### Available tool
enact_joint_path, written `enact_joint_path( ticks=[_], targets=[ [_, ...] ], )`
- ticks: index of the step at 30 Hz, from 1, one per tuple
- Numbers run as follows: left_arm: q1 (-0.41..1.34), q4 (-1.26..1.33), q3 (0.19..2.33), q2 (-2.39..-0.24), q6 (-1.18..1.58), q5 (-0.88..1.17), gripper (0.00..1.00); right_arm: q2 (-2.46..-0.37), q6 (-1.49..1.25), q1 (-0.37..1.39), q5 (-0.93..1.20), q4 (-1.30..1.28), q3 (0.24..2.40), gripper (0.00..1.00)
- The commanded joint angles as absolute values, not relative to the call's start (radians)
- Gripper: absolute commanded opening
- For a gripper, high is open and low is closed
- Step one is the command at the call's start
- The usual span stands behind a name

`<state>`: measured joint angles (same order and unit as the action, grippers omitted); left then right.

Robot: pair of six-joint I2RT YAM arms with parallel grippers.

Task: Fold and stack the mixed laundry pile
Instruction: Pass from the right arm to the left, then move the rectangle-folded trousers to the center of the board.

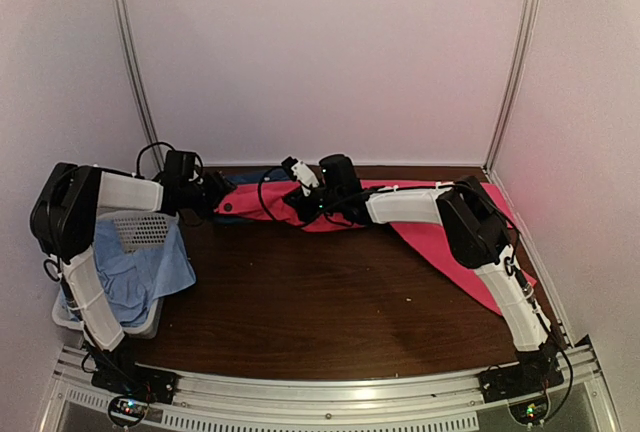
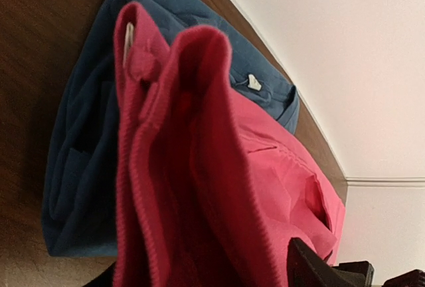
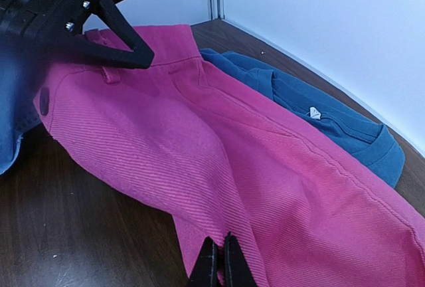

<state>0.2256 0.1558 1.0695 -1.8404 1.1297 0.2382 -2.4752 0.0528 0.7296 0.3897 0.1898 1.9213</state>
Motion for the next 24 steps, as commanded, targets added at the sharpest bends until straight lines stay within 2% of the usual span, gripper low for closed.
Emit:
enact_joint_path(
  ticks=[1, 4, 7, 11, 16, 18, 20, 24],
  targets=[
    [0.201, 0.135, 1.185, -1.86, 1.034, 0.177, 0.65, -2.418, 0.055, 0.708, 0.385, 0.238, 1.904, 0.0],
    [0.201, 0.131, 1.25, -1.887, 0.992, 0.203, 0.5, -2.413, 0.054, 0.707, 0.392, 0.244, 1.899, 0.0],
    [0.201, 0.121, 1.306, -1.918, 0.948, 0.228, 0.29, -2.409, 0.046, 0.706, 0.4, 0.249, 1.901, 0.02],
    [0.201, 0.091, 1.371, -1.951, 0.891, 0.258, 0.0, -2.387, 0.042, 0.707, 0.405, 0.254, 1.884, 0.15],
    [0.219, 0.024, 1.444, -1.952, 0.84, 0.282, 0.0, -2.304, 0.033, 0.705, 0.371, 0.269, 1.815, 0.48],
    [0.24, -0.043, 1.478, -1.925, 0.812, 0.244, 0.0, -2.249, 0.032, 0.703, 0.347, 0.269, 1.762, 0.57],
    [0.262, -0.114, 1.519, -1.895, 0.79, 0.2, 0.0, -2.18, 0.034, 0.699, 0.32, 0.264, 1.691, 0.63],
    [0.28, -0.211, 1.603, -1.843, 0.769, 0.179, 0.0, -2.029, 0.021, 0.683, 0.273, 0.191, 1.549, 0.66]
  ],
)
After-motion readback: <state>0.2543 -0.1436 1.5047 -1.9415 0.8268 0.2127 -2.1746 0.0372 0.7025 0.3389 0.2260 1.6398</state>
